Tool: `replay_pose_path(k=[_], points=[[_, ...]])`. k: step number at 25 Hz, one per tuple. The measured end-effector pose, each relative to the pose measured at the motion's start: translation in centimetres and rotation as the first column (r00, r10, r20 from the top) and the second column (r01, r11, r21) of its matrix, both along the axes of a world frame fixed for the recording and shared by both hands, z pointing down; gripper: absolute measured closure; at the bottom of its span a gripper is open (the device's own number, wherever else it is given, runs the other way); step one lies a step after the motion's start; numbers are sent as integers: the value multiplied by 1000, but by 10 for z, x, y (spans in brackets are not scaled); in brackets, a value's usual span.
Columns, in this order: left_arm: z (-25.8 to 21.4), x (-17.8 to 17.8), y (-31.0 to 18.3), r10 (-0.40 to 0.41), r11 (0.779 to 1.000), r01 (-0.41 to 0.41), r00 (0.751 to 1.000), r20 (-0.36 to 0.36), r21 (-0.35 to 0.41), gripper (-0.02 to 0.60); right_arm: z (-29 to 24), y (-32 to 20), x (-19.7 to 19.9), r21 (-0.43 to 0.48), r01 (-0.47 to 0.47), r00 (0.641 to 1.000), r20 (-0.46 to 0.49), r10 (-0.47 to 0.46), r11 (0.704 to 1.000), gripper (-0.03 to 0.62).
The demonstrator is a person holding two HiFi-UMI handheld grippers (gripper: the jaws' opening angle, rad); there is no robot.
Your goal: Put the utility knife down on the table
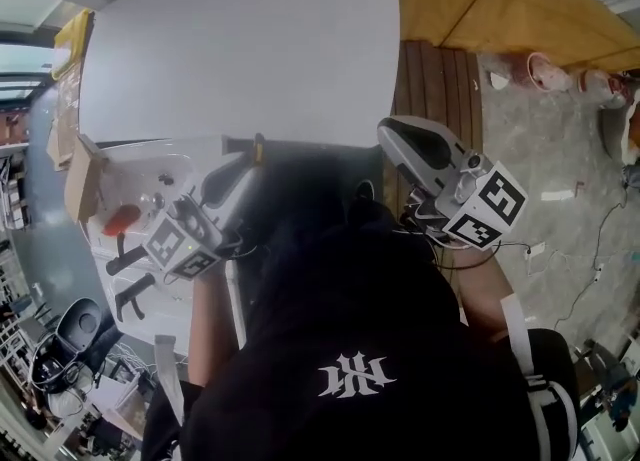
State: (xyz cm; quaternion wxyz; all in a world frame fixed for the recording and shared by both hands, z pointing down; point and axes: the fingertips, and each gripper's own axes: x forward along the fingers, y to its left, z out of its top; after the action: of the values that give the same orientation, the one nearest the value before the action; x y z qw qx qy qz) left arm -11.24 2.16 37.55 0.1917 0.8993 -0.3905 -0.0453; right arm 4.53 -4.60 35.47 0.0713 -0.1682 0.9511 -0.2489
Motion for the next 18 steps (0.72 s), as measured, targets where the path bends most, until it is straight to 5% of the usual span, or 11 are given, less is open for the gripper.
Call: replay_pose_path(k=[8,18], points=[[5,-57,-109,50,999,-48,995,-82,22,522,-15,-87,-67,17,-28,996,-88,29,999,589],[62,-121,-215,70,991,-75,997,-42,-112,522,7,-174,-126,-22,-73,980,-185,68,997,589]])
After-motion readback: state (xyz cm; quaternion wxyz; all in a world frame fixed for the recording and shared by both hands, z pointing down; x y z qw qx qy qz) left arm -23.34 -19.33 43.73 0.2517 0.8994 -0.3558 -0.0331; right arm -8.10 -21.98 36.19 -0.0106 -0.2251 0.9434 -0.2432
